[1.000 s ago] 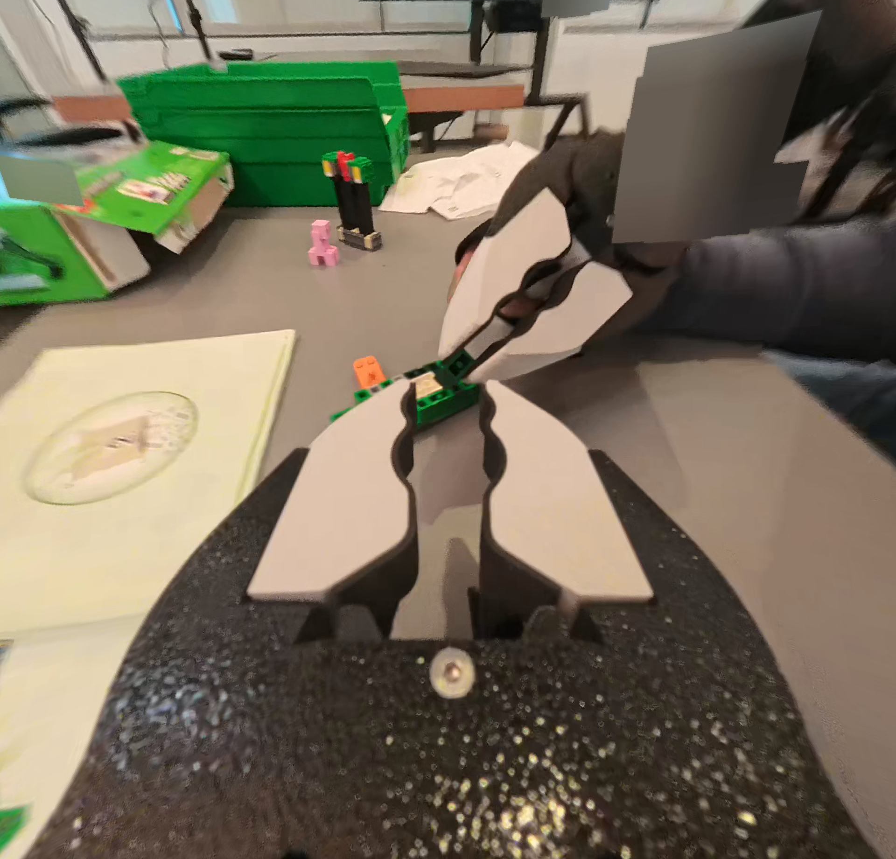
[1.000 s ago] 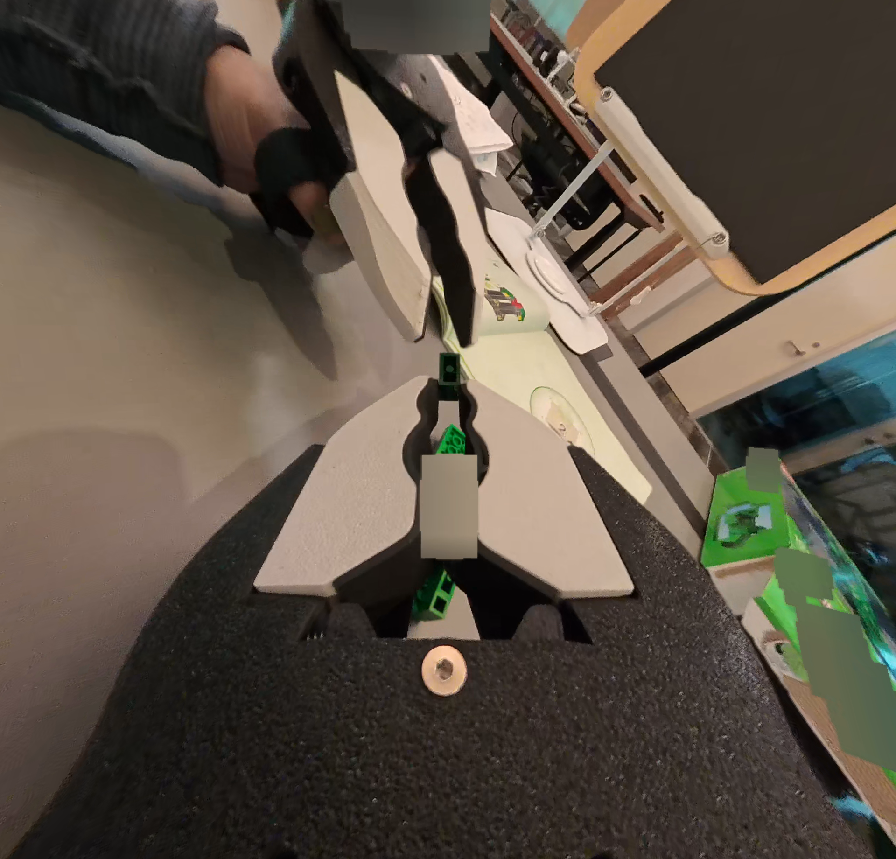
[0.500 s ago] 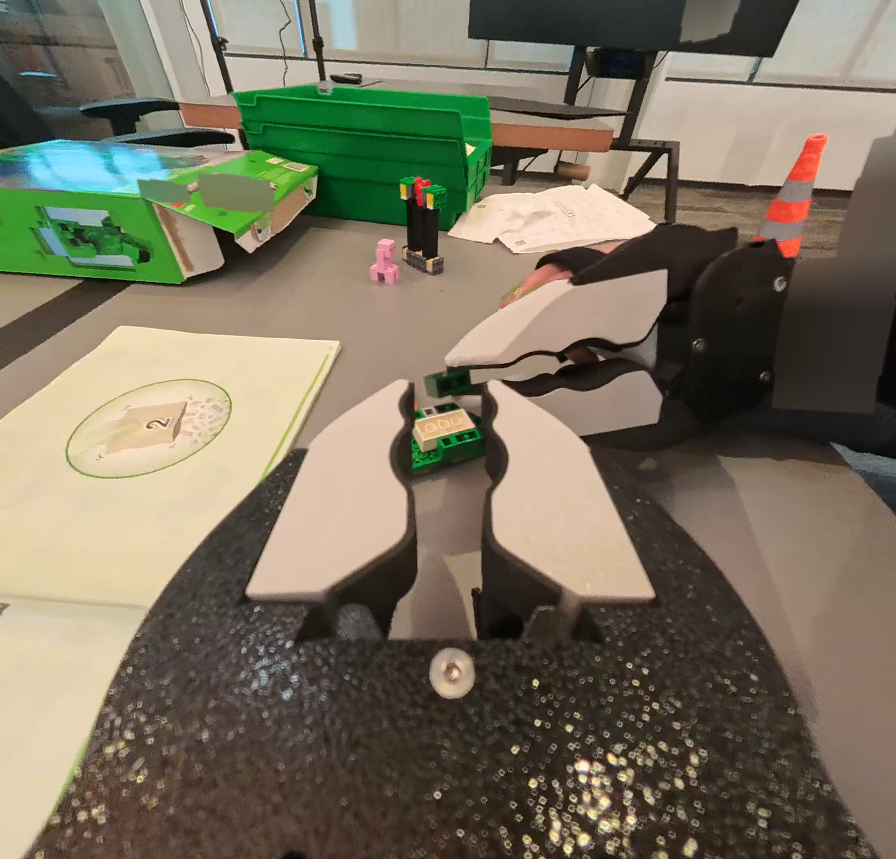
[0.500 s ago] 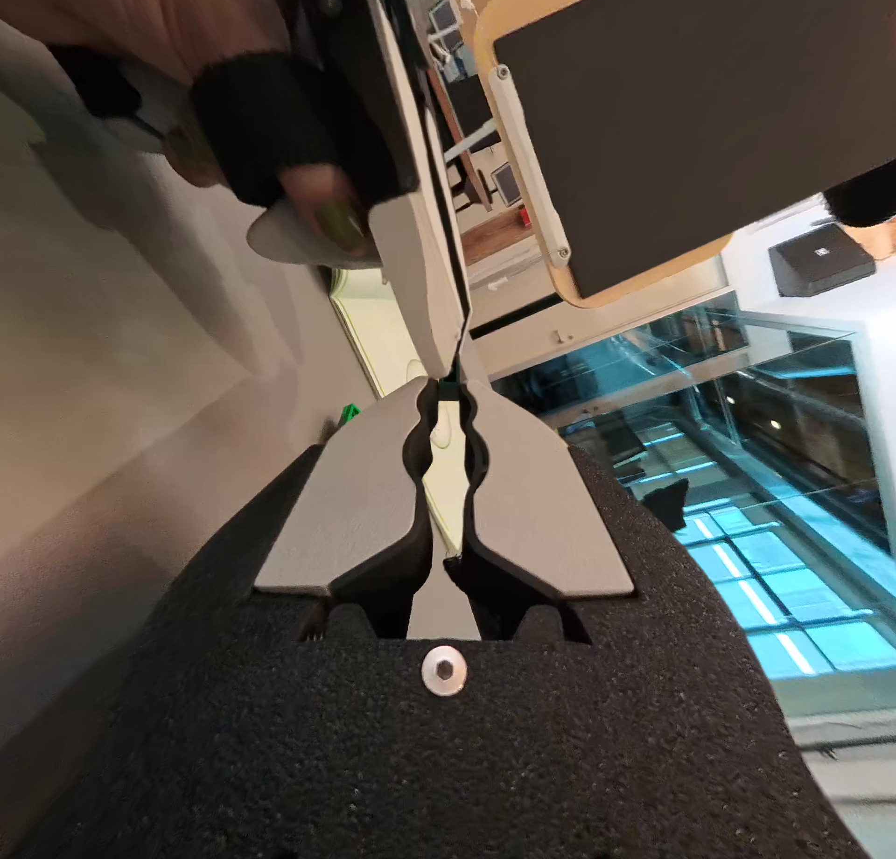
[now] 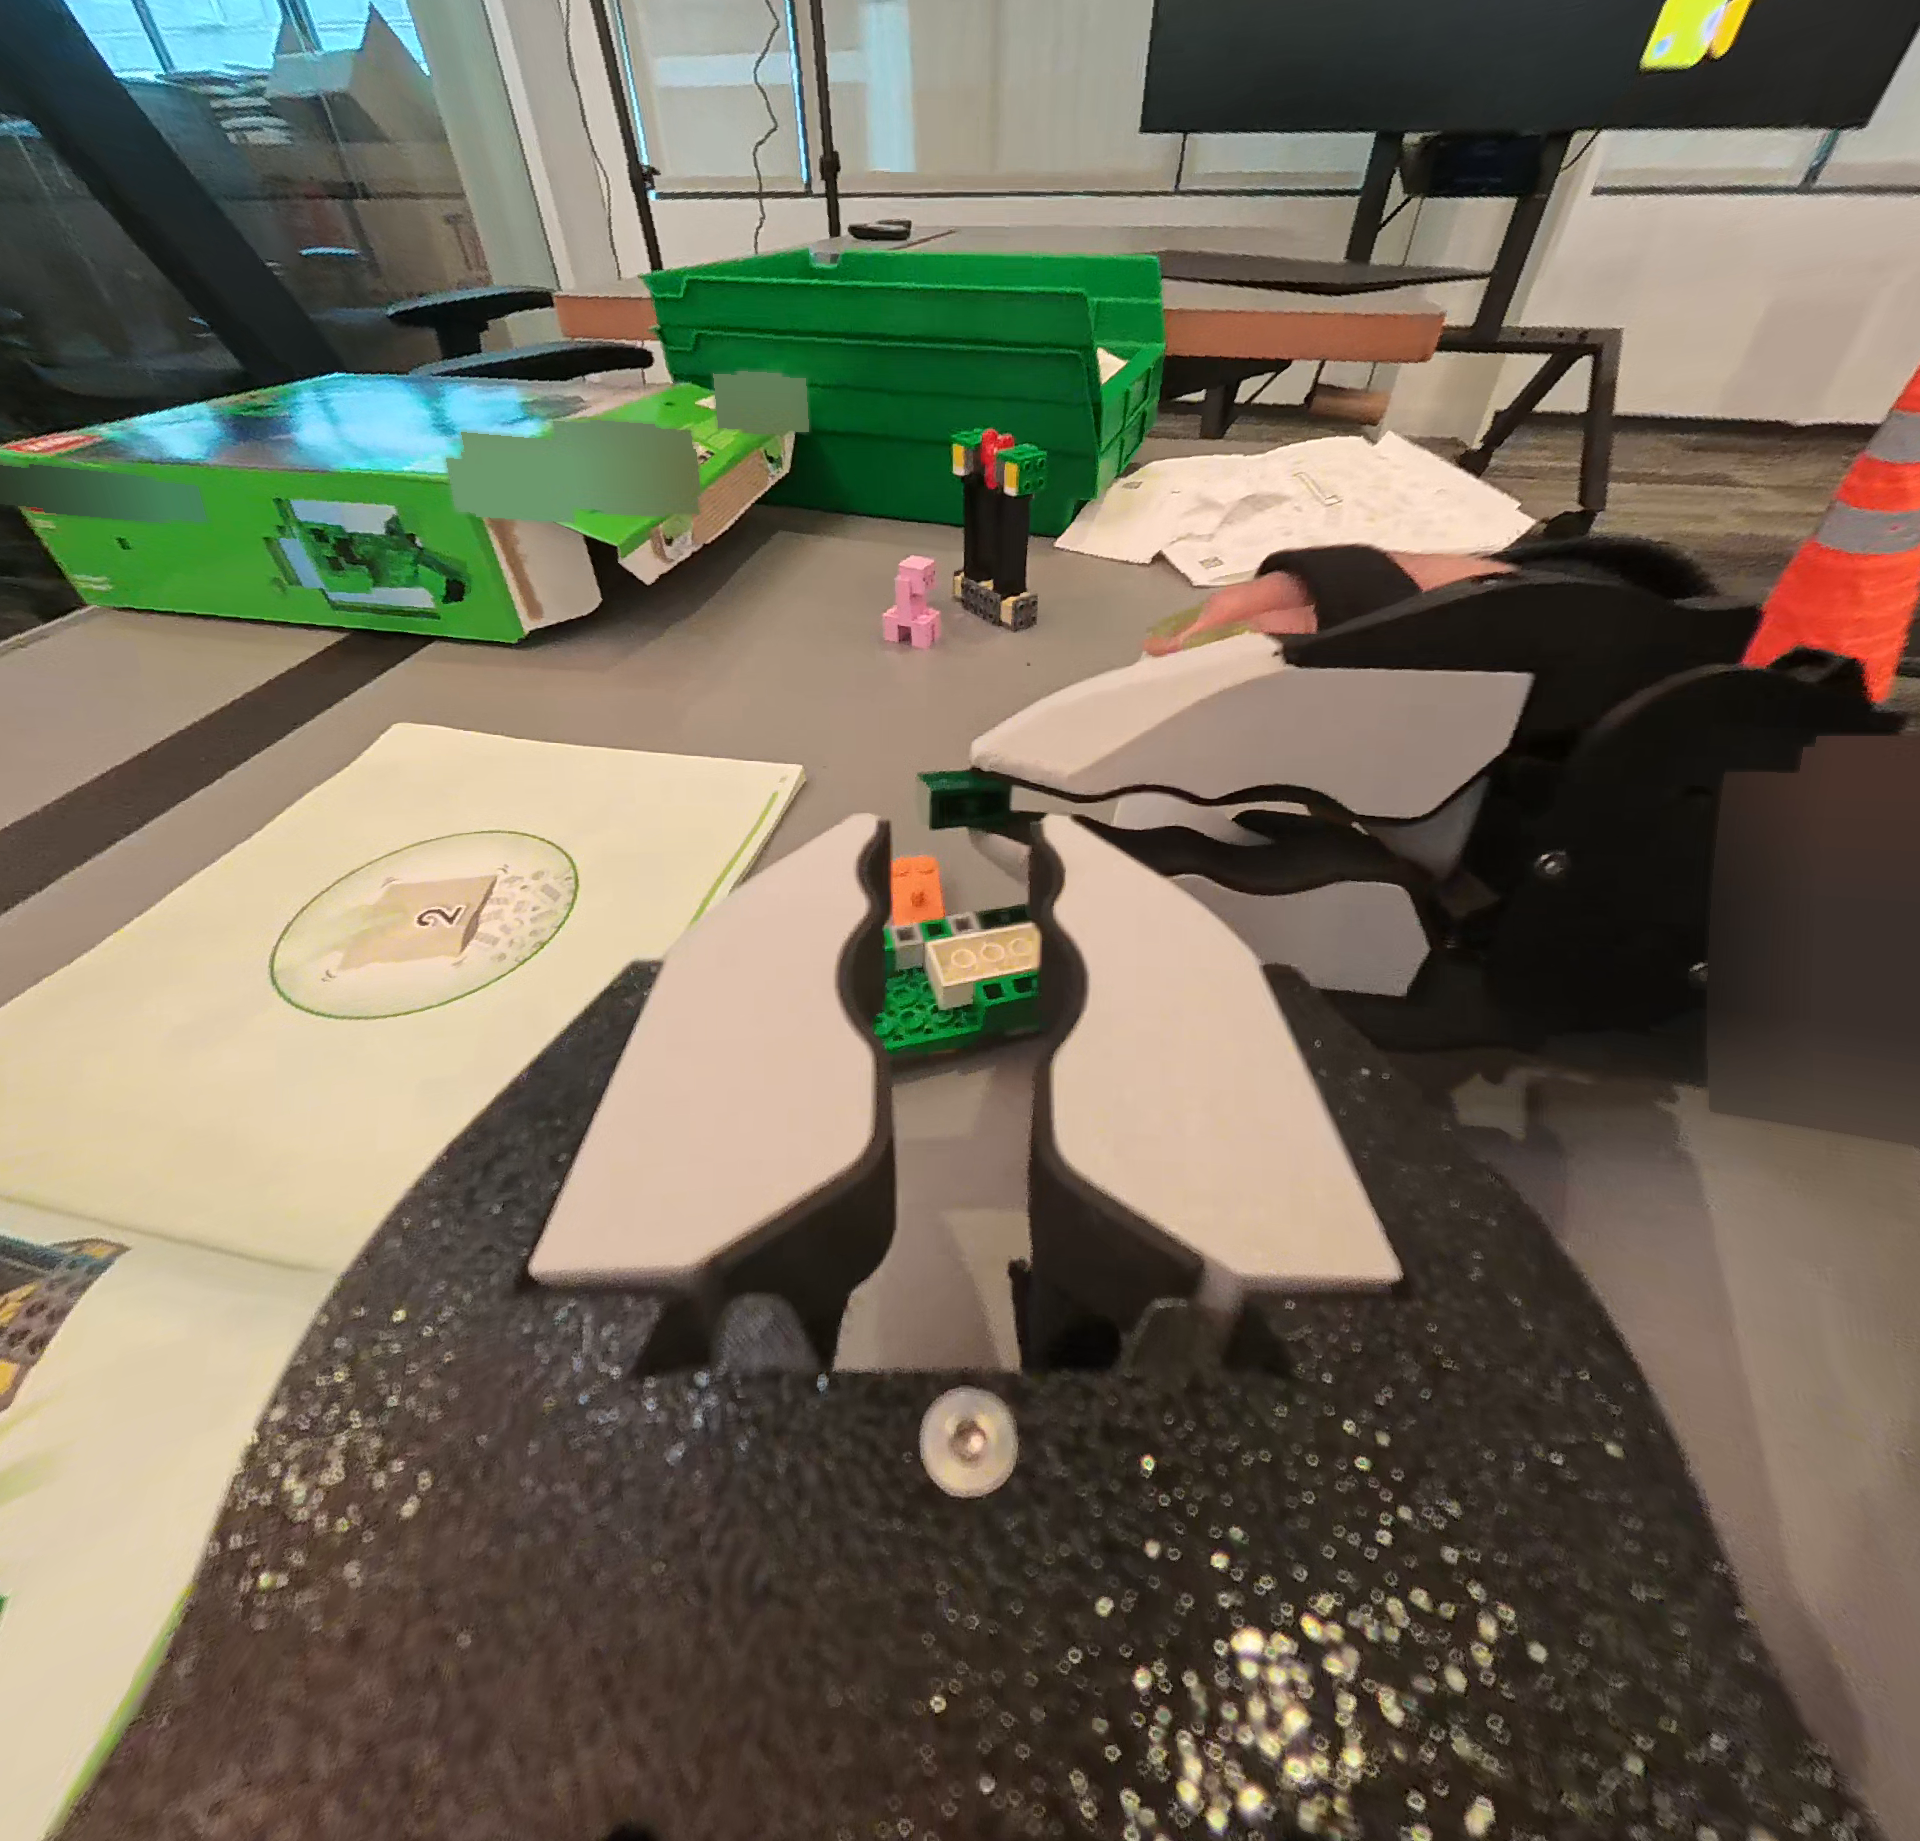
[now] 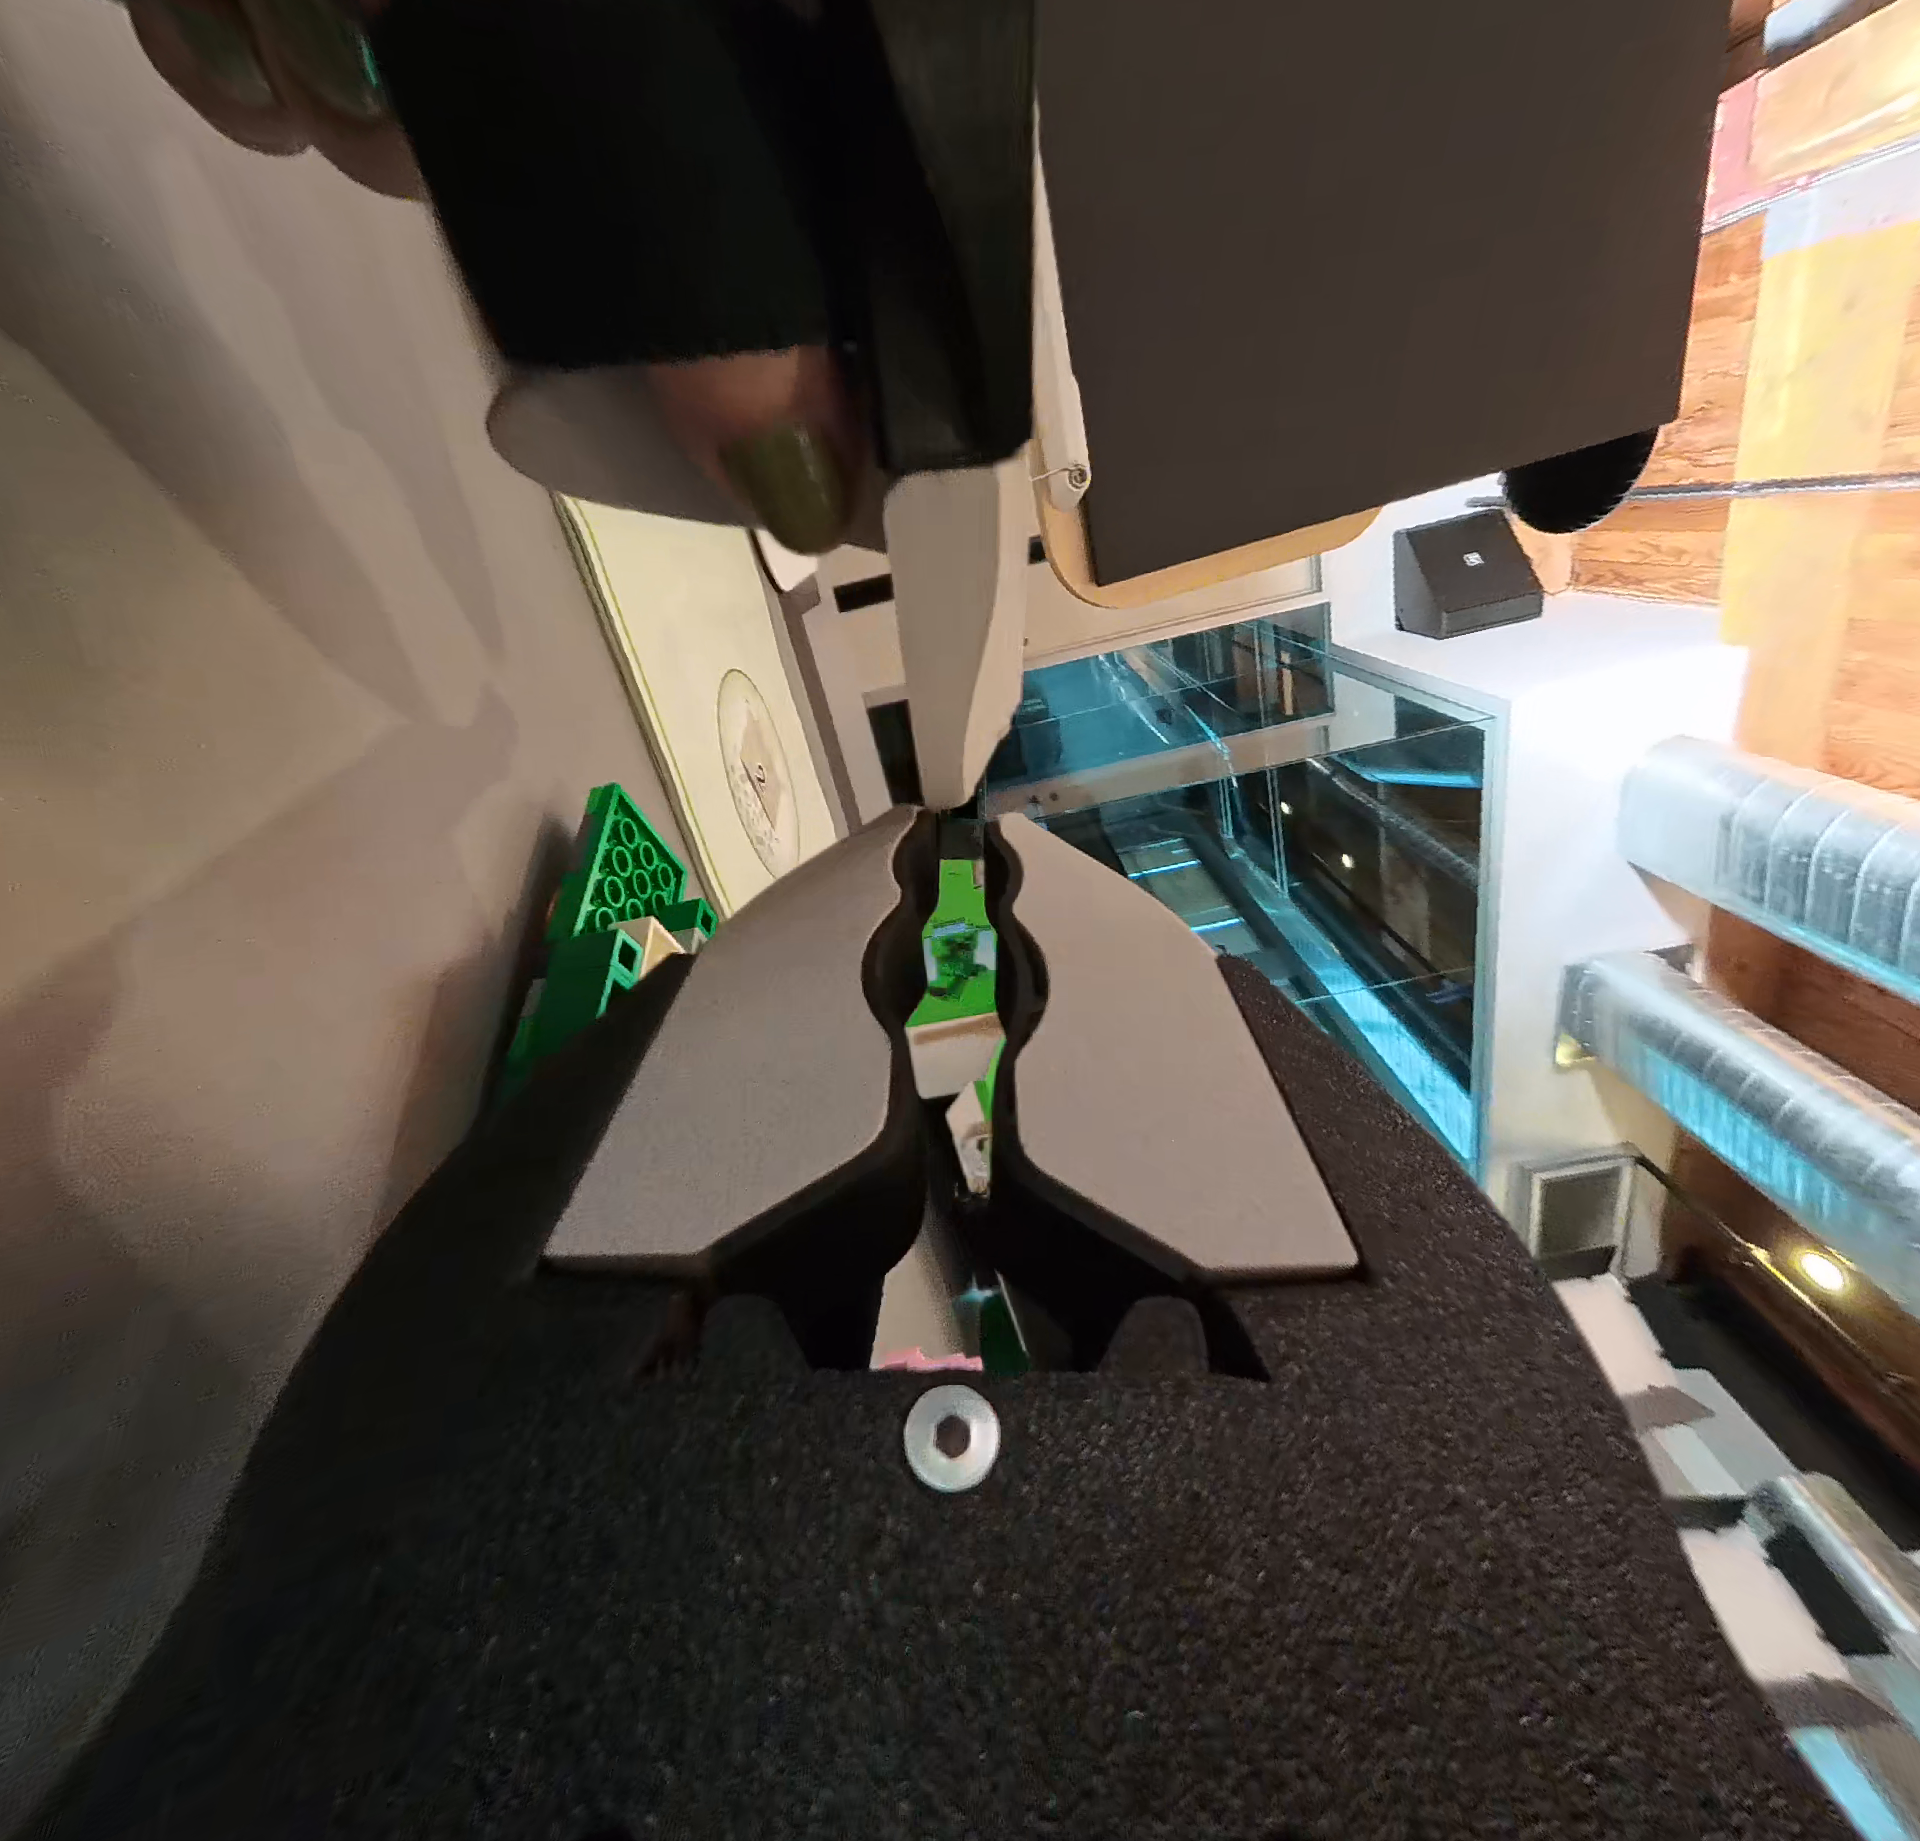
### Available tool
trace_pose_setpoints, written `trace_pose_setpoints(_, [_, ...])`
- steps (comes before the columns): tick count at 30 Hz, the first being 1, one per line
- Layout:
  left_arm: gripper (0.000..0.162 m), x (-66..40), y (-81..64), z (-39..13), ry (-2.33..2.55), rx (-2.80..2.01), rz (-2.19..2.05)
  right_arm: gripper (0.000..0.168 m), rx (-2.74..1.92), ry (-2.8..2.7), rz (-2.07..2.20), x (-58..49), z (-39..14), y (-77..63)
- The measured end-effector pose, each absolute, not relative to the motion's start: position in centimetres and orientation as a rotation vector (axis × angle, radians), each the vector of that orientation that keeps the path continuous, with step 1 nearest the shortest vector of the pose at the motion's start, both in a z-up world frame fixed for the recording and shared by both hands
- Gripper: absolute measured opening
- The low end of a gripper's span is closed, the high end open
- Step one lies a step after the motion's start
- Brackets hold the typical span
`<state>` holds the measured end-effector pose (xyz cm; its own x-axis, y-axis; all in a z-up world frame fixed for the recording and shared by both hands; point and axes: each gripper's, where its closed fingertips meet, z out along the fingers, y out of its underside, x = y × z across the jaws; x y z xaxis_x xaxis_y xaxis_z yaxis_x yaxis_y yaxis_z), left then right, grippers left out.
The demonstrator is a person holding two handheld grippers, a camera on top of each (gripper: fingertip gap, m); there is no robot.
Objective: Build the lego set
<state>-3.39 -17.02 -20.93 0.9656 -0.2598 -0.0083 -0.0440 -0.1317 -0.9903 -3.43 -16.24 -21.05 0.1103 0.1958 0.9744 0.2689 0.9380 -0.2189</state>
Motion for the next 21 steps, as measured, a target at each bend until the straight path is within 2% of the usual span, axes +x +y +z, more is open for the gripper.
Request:
trace_pose_setpoints(16, [0.016,-4.1,-17.5,-20.4,0.161,-1.652,-0.361,0.008,-0.314,-1.453,-0.090,-3.3,-20.8,-16.8])
trace_pose_setpoints(21, [0.012,-5.3,-18.5,-20.1,0.416,-1.636,0.007,0.008,-0.363,-1.551,0.070,-3.4,-21.9,-17.5])
